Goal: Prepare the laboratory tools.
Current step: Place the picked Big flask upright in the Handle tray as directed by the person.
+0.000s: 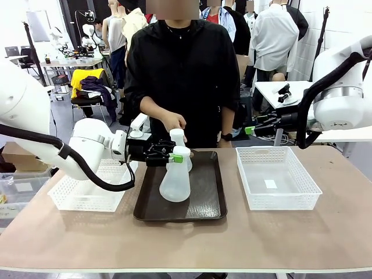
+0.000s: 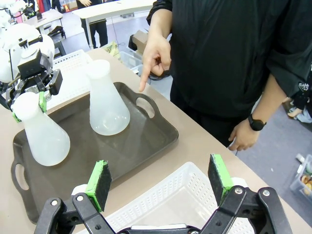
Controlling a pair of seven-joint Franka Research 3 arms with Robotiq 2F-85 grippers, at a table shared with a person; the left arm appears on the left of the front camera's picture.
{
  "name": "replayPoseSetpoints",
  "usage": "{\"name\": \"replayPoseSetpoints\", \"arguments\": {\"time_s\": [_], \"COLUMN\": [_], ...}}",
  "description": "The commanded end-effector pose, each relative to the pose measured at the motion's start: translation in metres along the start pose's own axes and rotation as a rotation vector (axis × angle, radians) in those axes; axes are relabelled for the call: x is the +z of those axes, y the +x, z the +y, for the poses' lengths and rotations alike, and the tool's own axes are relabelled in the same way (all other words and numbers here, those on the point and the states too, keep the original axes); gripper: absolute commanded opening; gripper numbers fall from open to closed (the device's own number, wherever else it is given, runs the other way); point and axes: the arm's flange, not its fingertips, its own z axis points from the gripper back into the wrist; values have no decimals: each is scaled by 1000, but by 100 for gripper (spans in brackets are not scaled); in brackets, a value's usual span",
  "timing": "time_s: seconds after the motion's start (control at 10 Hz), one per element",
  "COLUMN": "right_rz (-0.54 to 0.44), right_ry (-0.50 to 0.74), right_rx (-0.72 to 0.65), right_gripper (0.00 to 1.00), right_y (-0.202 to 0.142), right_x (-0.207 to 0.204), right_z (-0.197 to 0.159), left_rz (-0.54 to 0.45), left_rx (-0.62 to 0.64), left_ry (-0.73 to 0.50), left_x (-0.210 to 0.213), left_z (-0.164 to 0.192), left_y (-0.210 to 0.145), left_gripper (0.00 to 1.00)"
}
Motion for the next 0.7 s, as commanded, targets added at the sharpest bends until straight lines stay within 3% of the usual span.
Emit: {"name": "replayPoseSetpoints", "arguments": {"time_s": [0.0, 0.4, 0.6], "right_rz": [12, 12, 12], "right_ry": [1, 1, 1], "right_rx": [-4, -4, -4], "right_gripper": [100, 100, 100], "right_y": [1, 1, 1], "right_x": [0, 0, 0], "right_z": [0, 0, 0], "left_rz": [-56, 11, 14], "left_rx": [-33, -24, -9], "left_ry": [6, 25, 31], "left_x": [2, 8, 9], "left_z": [-3, -4, -4], "left_y": [-3, -1, -3], "left_gripper": [25, 100, 100]}}
